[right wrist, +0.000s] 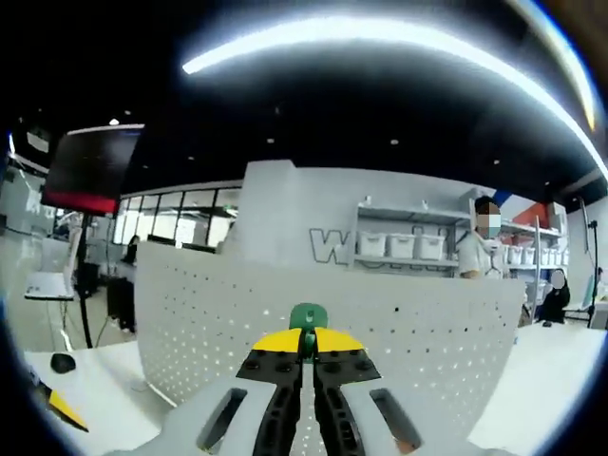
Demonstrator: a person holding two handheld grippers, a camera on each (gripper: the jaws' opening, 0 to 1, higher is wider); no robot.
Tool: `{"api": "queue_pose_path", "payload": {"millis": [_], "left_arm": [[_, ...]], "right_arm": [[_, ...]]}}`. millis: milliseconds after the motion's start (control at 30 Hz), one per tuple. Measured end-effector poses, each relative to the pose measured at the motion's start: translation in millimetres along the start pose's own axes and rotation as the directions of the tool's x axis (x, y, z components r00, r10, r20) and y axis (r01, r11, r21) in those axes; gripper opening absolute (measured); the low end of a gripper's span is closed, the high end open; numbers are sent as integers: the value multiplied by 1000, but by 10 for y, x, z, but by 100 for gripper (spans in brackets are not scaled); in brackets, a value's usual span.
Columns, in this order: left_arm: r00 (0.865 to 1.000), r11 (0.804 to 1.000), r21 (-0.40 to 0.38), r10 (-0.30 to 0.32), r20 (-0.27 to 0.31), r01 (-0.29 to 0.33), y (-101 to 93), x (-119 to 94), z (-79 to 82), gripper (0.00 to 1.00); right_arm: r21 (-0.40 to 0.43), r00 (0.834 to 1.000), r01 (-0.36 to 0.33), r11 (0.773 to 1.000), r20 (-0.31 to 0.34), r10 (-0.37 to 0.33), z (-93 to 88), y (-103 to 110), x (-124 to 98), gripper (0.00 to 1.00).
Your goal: Insert the hook assembly into the mounting plate slot until the hook locks in place.
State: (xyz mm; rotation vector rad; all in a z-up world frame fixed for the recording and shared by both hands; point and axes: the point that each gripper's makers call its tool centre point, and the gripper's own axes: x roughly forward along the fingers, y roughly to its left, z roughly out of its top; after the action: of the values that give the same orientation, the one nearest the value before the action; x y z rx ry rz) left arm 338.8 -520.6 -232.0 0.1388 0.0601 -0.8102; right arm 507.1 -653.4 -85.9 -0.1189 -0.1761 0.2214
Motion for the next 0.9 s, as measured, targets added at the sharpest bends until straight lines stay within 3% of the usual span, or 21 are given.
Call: {"api": "queue_pose_path", "payload": {"millis": [600,900], "left_arm": [[1000,1000,6,12,-16,-11,48,15,-47,35],[1000,1000,-7,15,-9,-15,84,26,-37,35]], "right_arm": [[-31,999,46,998,19,-46,-65,-102,607,1],[-48,998,58,997,-4,-59,-204,-125,714,1]]}}
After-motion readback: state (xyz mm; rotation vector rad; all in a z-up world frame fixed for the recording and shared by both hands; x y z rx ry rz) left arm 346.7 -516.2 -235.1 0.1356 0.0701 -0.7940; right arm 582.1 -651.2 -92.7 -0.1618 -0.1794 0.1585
